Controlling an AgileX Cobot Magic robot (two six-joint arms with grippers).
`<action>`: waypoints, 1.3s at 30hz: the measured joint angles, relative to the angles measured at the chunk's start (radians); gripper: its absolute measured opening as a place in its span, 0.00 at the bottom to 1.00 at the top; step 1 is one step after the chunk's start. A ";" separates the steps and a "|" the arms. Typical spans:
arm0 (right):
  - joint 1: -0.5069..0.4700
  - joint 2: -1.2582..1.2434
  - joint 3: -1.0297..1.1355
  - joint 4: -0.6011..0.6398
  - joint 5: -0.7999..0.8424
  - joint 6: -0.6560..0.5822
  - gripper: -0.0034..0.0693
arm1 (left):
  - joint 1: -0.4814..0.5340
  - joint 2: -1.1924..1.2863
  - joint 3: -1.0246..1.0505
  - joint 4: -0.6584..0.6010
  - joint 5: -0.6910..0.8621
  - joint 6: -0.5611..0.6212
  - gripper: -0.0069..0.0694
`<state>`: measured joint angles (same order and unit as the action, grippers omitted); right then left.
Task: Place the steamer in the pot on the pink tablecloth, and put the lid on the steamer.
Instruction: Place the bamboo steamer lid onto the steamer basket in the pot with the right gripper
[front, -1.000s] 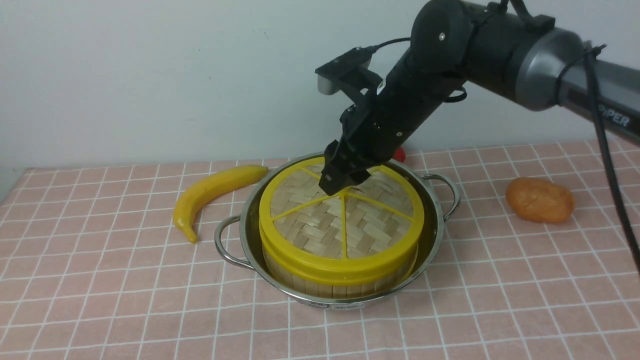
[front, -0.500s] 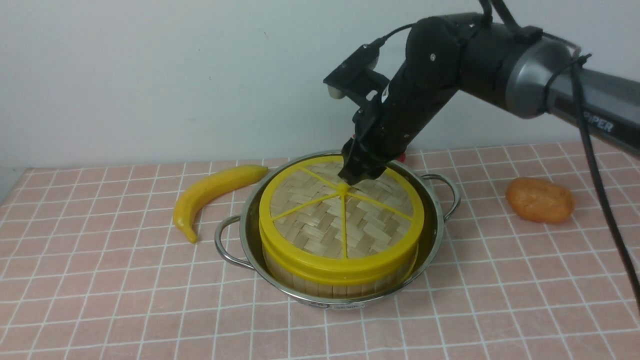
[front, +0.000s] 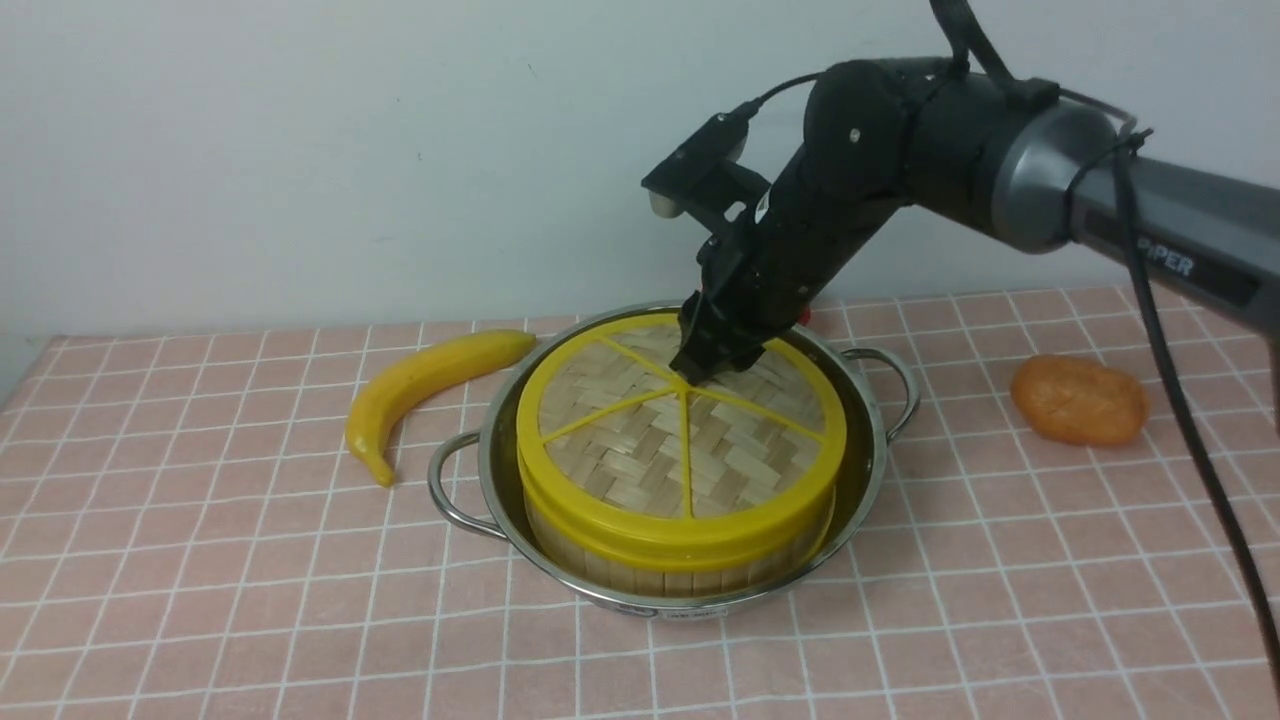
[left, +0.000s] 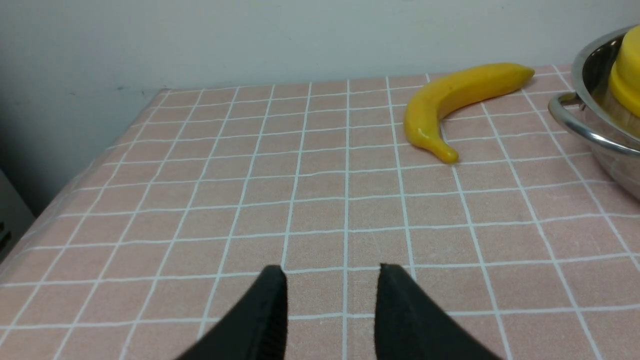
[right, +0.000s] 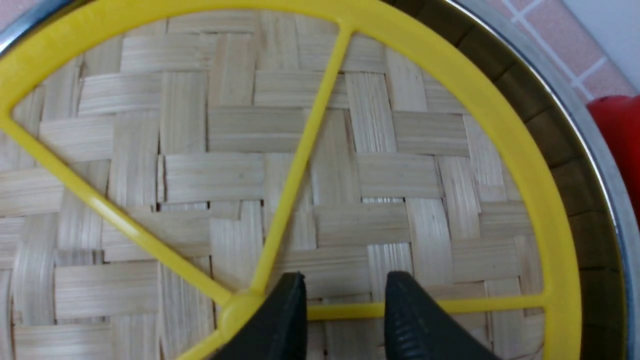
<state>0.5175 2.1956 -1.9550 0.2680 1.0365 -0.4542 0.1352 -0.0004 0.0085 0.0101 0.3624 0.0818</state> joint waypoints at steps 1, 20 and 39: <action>-0.001 0.000 0.000 0.004 0.001 -0.003 0.40 | 0.000 0.000 0.000 0.000 0.000 0.000 0.41; 0.001 -0.037 0.000 0.104 0.028 -0.046 0.40 | 0.000 0.000 0.000 0.000 0.000 0.000 0.41; 0.002 -0.050 0.000 0.111 0.119 -0.029 0.40 | 0.000 0.000 0.000 0.000 0.000 0.000 0.41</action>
<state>0.5196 2.1454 -1.9549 0.3792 1.1552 -0.4832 0.1352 -0.0004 0.0085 0.0101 0.3624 0.0818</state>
